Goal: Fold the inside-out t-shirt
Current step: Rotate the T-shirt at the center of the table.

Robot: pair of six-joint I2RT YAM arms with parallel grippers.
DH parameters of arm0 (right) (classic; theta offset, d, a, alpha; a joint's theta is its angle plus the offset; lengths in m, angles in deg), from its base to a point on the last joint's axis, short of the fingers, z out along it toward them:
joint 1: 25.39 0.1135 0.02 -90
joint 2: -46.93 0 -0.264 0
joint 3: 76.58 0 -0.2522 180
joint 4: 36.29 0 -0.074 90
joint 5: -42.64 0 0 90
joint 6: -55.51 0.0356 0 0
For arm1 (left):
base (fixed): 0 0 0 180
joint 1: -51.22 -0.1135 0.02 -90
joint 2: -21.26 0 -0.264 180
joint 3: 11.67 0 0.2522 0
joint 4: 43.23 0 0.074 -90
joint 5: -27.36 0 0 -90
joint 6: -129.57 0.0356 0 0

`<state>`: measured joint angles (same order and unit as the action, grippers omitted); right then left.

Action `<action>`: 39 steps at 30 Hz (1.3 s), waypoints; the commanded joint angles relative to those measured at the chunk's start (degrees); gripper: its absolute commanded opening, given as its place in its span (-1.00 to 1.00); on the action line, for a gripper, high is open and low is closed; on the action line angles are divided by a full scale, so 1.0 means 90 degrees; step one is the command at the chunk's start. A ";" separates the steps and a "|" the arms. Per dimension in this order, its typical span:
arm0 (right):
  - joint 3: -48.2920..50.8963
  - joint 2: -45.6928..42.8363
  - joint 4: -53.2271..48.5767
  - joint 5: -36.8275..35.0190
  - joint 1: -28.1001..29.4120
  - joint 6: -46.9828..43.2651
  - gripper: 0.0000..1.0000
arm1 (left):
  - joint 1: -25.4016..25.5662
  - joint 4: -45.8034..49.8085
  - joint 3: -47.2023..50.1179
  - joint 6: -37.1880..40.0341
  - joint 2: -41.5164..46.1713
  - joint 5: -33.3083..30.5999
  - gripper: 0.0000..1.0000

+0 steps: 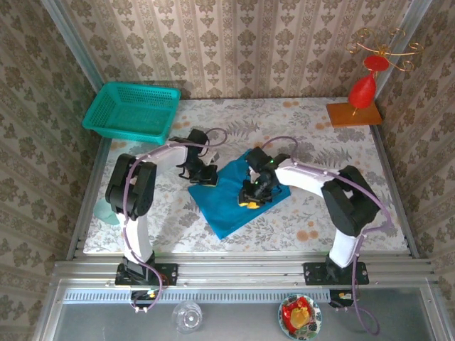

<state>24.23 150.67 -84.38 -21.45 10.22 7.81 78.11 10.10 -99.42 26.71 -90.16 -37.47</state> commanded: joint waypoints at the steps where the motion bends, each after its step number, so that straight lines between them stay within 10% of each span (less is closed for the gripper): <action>1: 0.0168 0.0252 -0.0125 -0.0066 -0.0140 0.0064 -0.38 | -0.0044 0.0228 0.0308 0.0271 0.0160 -0.0080 -0.83; 18: 0.0176 -0.0288 -0.2340 -0.2344 -0.1910 -0.1611 -0.39 | 0.1494 -0.1320 0.2539 -0.1787 0.2149 0.0814 -0.80; 28: -0.0547 -0.0718 -0.1650 -0.1059 -0.1228 -0.1058 -0.39 | 0.0439 -0.1405 0.1252 -0.1514 0.2056 0.0390 -0.68; 39: -0.2161 0.1373 -0.1174 -0.1009 -0.0626 -0.0863 -0.42 | -0.0800 -0.1827 0.0797 -0.1284 0.1742 0.0606 -0.68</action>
<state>5.98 158.63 -94.30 -30.82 4.13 -0.27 72.45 -5.29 -91.49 13.26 -73.66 -33.88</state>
